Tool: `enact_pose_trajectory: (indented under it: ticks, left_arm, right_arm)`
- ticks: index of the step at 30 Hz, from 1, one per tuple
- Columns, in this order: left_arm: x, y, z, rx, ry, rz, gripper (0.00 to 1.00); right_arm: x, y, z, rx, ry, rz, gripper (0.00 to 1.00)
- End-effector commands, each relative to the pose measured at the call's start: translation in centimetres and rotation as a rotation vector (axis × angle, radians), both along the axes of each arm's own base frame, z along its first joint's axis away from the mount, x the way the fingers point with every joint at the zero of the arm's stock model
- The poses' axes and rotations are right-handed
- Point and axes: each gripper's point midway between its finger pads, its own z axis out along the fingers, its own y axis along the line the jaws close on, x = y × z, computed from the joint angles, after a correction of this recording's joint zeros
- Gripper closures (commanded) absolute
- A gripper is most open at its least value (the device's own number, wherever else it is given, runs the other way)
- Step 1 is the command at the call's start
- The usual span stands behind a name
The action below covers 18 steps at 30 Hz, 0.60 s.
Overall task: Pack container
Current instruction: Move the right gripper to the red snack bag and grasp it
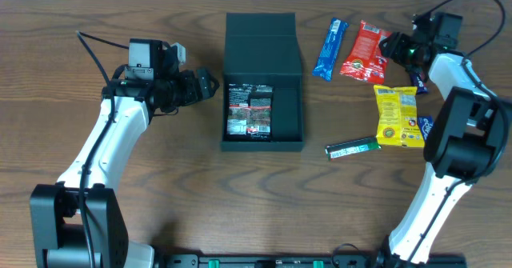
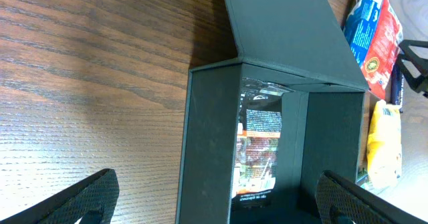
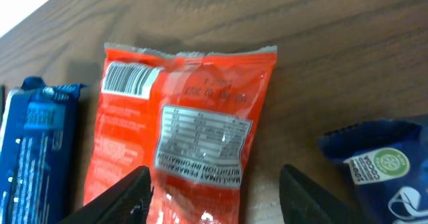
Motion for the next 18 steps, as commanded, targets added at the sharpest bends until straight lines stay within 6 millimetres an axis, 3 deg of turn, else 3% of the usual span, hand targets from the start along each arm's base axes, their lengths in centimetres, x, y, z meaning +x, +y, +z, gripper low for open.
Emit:
enact_pose_trajectory:
  ticks: [1,7,10,15,18]
  left_arm:
    - [0.0,-0.2,-0.3,-0.014,0.011,-0.010,0.05]
    - [0.0,-0.2,-0.3,-0.014,0.011,-0.010,0.05]
    - [0.0,-0.2,-0.3,-0.014,0.011,-0.010,0.05]
    - [0.0,-0.2,-0.3,-0.014,0.011,-0.011,0.05]
    - [-0.1,-0.2,-0.3,-0.015,0.012,-0.011,0.05]
  right_arm:
    - [0.6,1.0,-1.0,0.038,0.009,-0.014,0.40]
    - [0.7,2.1,-1.2,0.037,0.011,0.006,0.47]
    - [0.7,2.4,-1.2,0.038,0.013,0.010,0.56]
    - [0.6,2.5,-1.4,0.041,0.022,0.011,0.78]
    - [0.3,2.6,-2.0,0.046,0.040,0.011,0.99]
